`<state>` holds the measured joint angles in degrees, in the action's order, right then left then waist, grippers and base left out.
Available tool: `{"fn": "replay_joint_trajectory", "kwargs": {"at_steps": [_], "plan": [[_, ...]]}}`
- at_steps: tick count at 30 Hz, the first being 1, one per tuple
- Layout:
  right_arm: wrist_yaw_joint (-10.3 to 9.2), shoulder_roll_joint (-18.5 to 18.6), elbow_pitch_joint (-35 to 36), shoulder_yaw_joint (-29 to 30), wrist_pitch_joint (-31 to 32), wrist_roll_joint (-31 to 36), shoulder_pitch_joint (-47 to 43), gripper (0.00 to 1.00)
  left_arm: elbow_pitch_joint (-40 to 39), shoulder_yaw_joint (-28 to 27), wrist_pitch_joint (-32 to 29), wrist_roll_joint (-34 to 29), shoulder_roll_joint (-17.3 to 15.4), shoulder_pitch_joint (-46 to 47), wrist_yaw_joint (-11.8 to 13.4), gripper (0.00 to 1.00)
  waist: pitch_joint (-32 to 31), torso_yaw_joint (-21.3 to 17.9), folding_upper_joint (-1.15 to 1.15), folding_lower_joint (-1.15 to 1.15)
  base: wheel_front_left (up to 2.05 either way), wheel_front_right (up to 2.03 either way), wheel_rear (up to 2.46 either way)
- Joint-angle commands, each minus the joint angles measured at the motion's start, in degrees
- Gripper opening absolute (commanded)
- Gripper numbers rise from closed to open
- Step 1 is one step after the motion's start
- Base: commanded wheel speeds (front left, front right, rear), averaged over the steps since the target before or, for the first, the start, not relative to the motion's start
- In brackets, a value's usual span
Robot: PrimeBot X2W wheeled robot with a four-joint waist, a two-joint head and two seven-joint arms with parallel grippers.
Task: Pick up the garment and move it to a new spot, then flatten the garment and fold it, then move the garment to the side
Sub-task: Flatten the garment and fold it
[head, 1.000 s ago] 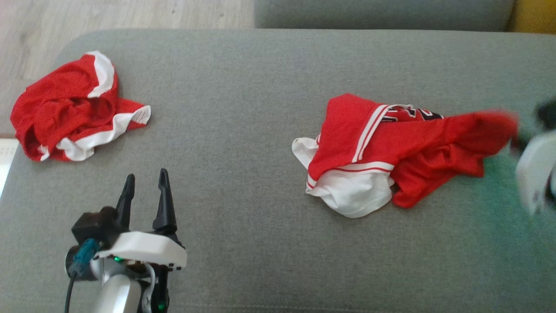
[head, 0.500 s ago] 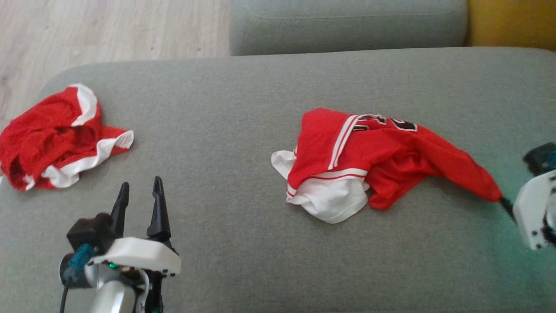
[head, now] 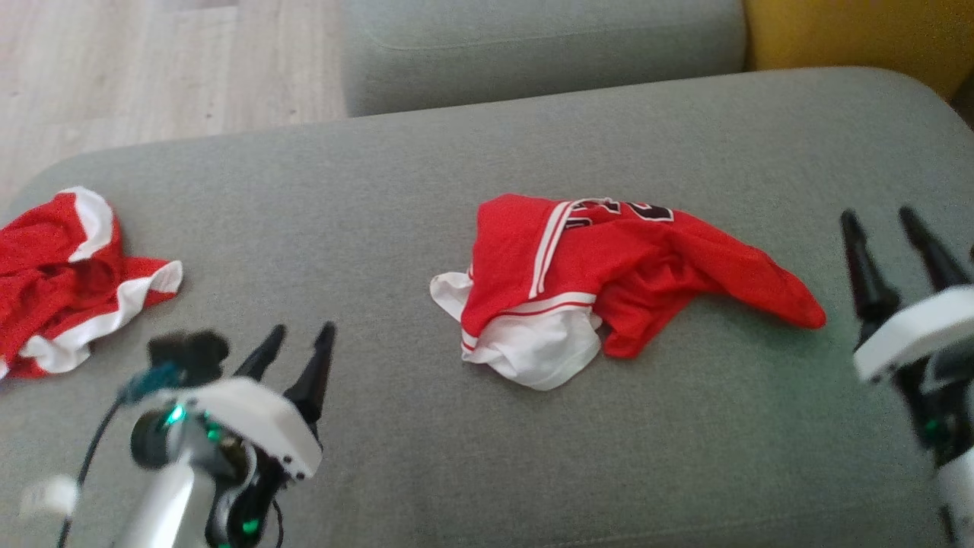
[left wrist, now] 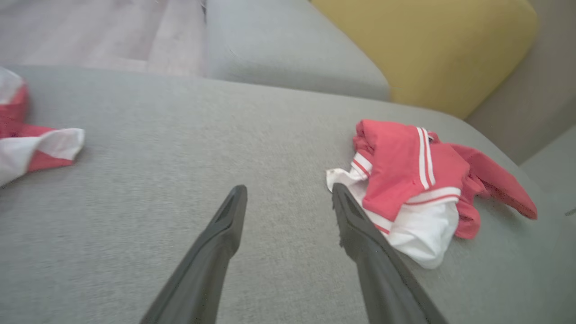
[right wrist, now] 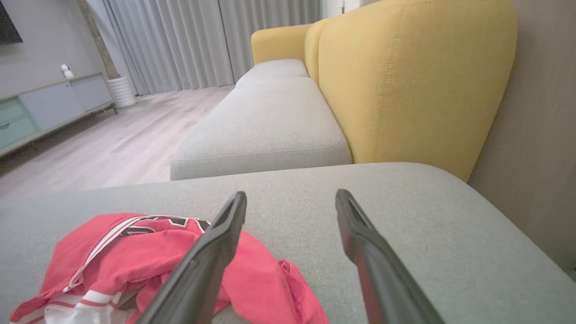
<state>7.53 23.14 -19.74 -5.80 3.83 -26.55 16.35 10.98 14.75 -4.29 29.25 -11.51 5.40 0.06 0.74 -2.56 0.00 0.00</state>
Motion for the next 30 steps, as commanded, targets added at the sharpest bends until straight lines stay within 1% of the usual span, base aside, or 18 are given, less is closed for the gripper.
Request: {"fn": "replay_joint_trajectory", "kwargs": {"at_steps": [1,3,4,5,7,10,12,15,18,24,25,26,27,30], "plan": [[-0.04,-1.21,3.43,1.03,-2.06,1.32,-0.6,1.0,-1.41,-1.27,-4.25,1.77,-1.92,5.62,-1.16,1.0,0.69,-1.01,0.0,0.0,0.0,0.0,0.0],[-0.04,-4.08,5.32,2.26,-3.88,2.24,-2.08,1.0,-0.25,-0.68,-11.2,4.88,-2.11,7.53,-2.17,1.0,1.05,-2.05,0.0,0.0,0.0,0.0,0.0],[-0.04,-5.07,6.17,2.35,-4.46,2.78,-2.56,1.0,0.29,-0.69,-14.52,7.12,-1.7,8.56,-2.57,1.0,1.29,-2.61,0.0,0.0,0.0,0.0,0.0],[-0.04,-5.77,6.8,2.41,-4.83,3.35,-2.9,1.0,1.11,-0.75,-18.02,9.62,-1.1,9.56,-2.8,1.0,1.53,-3.14,0.0,0.0,0.0,0.0,0.0],[-0.04,-7.0,7.89,2.42,-5.13,4.19,-3.27,1.0,2.88,0.43,-24.97,13.06,-0.97,11.58,-3.87,1.0,2.19,-4.3,0.0,0.0,0.0,0.0,0.0],[-0.04,-8.82,9.26,2.38,-5.71,4.21,-3.0,1.0,6.15,1.88,-32.47,16.35,-1.25,14.39,-4.91,1.0,3.59,-6.27,0.0,0.0,0.0,0.0,0.0],[-0.04,-9.76,9.49,2.32,-5.9,4.32,-2.94,1.0,8.3,1.68,-34.61,17.97,-0.77,16.51,-4.95,1.0,4.46,-7.47,0.0,0.0,0.0,0.0,0.0],[-0.04,-11.38,9.46,2.22,-6.24,4.54,-3.07,1.0,11.87,1.12,-36.08,19.7,0.32,19.43,-4.76,1.0,5.7,-9.22,0.0,0.0,0.0,0.0,0.0],[-0.04,-12.65,9.09,1.72,-6.65,4.37,-2.9,1.0,15.45,1.92,-37.9,20.51,0.97,21.64,-5.27,1.0,6.76,-10.73,0.0,0.0,0.0,0.0,0.0],[-0.04,-13.47,7.72,1.51,-7.55,4.23,-2.27,1.0,22.11,3.57,-36.85,19.22,1.62,25.33,-6.01,1.0,7.8,-12.11,0.0,0.0,0.0,0.0,0.0],[-0.04,-13.55,7.48,1.52,-7.65,4.25,-2.19,1.0,23.11,3.91,-36.79,19.01,1.66,25.82,-6.13,0.49,7.76,-12.14,0.0,0.0,0.0,0.0,0.0],[-0.04,-13.59,7.25,1.58,-7.75,4.27,-2.15,1.0,23.83,4.01,-36.37,18.9,1.64,26.3,-6.26,0.02,7.64,-12.12,0.0,0.0,0.0,0.0,0.0],[-0.04,-13.57,7.05,1.74,-7.9,4.36,-2.18,1.0,24.4,3.99,-35.95,18.91,1.58,26.77,-6.38,0.0,7.41,-12.0,0.0,0.0,0.0,0.0,0.0],[-0.04,-13.52,6.69,2.17,-8.11,4.61,-2.47,1.0,24.88,3.92,-35.92,19.57,1.47,27.48,-6.69,0.0,6.66,-11.55,0.0,0.0,0.0,0.0,0.0]]}}
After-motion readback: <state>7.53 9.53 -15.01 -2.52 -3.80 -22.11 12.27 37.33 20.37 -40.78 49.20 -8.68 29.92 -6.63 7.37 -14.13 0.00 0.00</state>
